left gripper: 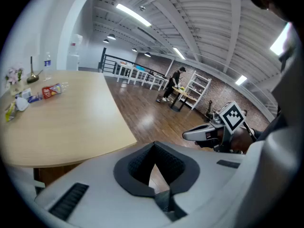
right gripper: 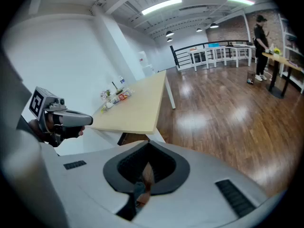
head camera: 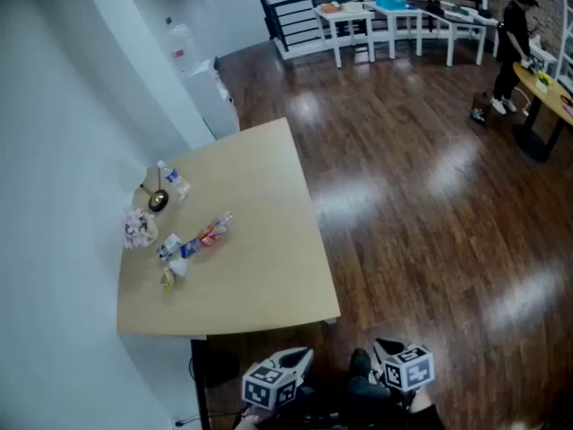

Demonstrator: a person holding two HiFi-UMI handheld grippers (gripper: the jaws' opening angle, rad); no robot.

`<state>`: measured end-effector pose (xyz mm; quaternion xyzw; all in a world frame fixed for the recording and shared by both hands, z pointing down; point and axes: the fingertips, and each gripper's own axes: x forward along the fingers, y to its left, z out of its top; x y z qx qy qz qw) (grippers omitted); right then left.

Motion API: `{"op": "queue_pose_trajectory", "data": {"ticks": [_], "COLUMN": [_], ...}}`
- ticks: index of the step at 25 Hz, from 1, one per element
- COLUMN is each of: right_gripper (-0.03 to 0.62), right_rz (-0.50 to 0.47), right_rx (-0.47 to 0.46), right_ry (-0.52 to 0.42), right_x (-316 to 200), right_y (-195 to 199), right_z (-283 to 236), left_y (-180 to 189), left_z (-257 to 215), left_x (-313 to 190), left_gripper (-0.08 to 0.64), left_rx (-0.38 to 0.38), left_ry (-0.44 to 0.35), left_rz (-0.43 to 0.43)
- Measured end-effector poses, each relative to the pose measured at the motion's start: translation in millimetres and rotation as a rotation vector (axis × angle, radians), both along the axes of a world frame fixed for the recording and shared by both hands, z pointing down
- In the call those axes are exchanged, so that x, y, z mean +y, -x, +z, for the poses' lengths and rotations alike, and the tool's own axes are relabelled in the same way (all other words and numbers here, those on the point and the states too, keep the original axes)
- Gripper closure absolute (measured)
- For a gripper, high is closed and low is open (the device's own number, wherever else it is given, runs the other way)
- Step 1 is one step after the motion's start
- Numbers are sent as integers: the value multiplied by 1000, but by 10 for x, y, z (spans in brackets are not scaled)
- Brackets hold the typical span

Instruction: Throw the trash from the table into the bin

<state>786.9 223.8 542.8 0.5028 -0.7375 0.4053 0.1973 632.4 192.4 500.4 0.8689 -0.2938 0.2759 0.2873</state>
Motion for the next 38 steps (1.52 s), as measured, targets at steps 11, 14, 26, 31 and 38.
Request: {"op": "queue_pose_trajectory", "data": {"ticks": [11,14,26,31,38], "right_gripper": [588,588,586,586,586], "right_rz": [-264,-314,-374,-400,-508], "right_rx": [-9,-3,32,36,9], "right_ry": [-68,-82,-79,-81,-90], "right_x": [-788,-953,-1289,-1649,-2231], "right_y": [2258,2768,3802,4040,4517], "right_z": [-320,-320,-382,-380,-355], "left_y": [2087,2614,3683,3853,4155], "left_z": [-219,-212,-35,-35,-13], "left_x": [-657,-743,-920,-1103,-1487], "left_gripper": [558,558,558,558,558], "left_rx": [29,29,42,32,-23], "left_ry": [-24,-41,-10,-5,10], "left_rz": [-204,-248,-312,-355,-427]}}
